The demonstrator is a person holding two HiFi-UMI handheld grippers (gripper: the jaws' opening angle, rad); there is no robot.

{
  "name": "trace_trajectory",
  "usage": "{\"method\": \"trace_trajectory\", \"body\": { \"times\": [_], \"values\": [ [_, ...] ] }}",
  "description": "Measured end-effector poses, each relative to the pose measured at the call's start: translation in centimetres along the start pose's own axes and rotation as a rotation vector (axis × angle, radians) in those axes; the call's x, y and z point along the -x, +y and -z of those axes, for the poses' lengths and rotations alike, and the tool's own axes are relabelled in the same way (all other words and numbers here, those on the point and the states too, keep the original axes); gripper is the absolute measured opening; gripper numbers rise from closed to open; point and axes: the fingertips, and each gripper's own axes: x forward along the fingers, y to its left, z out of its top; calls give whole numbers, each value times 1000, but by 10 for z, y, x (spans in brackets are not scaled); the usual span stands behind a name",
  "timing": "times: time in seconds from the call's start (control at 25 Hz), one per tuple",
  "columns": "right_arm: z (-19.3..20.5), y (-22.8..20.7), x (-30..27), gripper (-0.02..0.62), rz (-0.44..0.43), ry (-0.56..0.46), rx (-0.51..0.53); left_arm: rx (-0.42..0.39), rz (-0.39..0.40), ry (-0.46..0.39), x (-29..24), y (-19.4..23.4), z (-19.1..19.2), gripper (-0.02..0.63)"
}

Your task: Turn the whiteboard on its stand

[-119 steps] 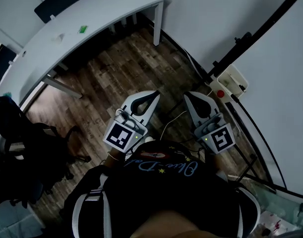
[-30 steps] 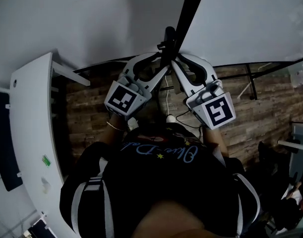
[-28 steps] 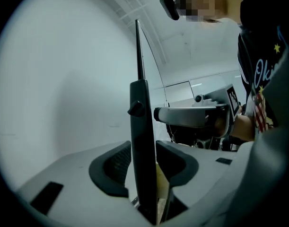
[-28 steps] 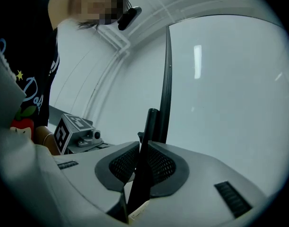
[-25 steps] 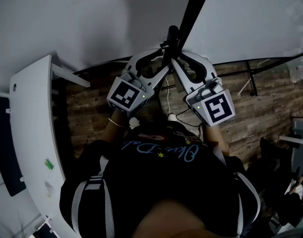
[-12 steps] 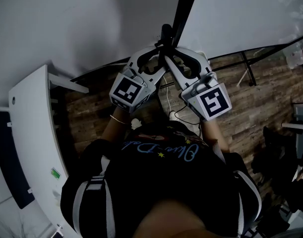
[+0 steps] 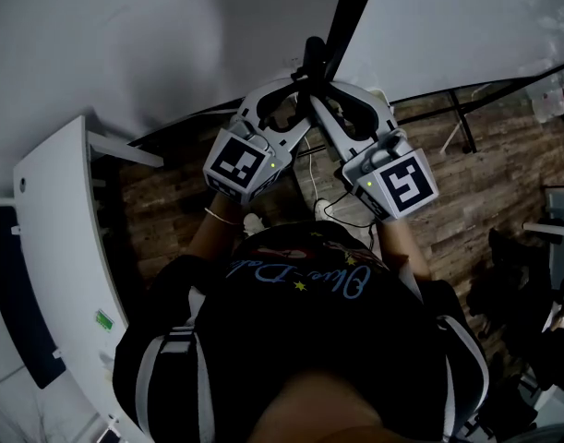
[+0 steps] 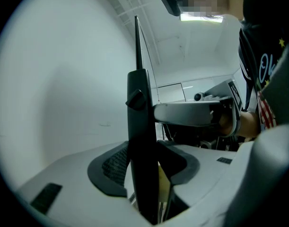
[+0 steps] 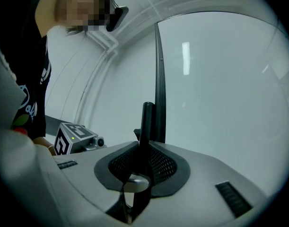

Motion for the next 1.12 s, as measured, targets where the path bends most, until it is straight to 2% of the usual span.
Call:
{"method": "trace_trajectory", "body": {
  "times": [0.12, 0.48, 0.64, 1.12],
  "values": [
    [4, 1, 0, 64, -2, 35, 11, 1, 3, 4, 2, 0, 0, 186],
    [-2, 5, -2, 64, -19, 14, 1, 15, 0, 13, 5, 1, 0, 186],
    [1, 6, -3, 64, -6, 43, 7, 4, 5, 12, 9, 1, -1, 187],
    [0, 10, -8, 63, -24, 47, 4, 21, -5, 10, 15, 6, 1, 187]
  ]
}}
